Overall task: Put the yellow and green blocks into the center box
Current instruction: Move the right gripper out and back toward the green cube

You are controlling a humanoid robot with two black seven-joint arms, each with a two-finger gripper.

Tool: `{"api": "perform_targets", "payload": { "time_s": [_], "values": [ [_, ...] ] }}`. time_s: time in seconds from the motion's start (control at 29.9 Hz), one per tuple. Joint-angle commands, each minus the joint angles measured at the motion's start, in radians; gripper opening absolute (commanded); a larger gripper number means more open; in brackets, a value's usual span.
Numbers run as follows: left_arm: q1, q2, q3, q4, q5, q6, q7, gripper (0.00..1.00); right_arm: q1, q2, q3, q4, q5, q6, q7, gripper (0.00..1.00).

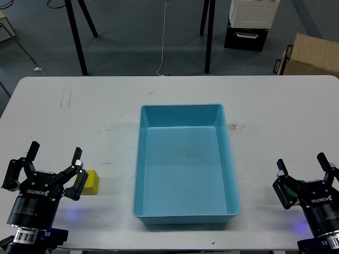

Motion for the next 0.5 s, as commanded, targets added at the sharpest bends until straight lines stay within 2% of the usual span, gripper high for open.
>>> {"api": "perform_targets", "payload": {
  "time_s": [0.0, 0.17, 0.23, 0.3, 0.33, 0.47],
  "values": [
    [0.003, 0.001, 0.000, 0.000, 0.001, 0.000, 0.000, 1.00, 0.005, 0.000, -0.002, 0.000, -0.008, -0.012, 0.007, 1.00],
    [0.001, 0.006, 0.000, 0.000, 0.001, 0.000, -0.003, 1.00, 0.005, 0.014, 0.020, 0.000, -0.003, 0.021, 0.020, 1.00],
    [0.001, 0.006, -0.003, 0.000, 0.000, 0.000, -0.006, 1.00, 0.003, 0.040, 0.044, 0.000, 0.000, 0.043, 0.047, 1.00],
    [-0.005, 0.006, -0.003, 0.002, 0.000, 0.000, -0.006, 1.00, 0.000, 0.069, 0.073, -0.002, 0.005, 0.053, 0.098, 1.00],
    [-0.007, 0.006, -0.001, 0.002, 0.000, 0.000, -0.006, 1.00, 0.003, 0.075, 0.087, -0.006, 0.006, 0.053, 0.104, 1.00],
    [-0.008, 0.007, 0.002, 0.000, 0.000, 0.000, -0.006, 1.00, 0.006, 0.049, 0.126, -0.008, 0.061, 0.053, 0.095, 1.00]
  ]
}}
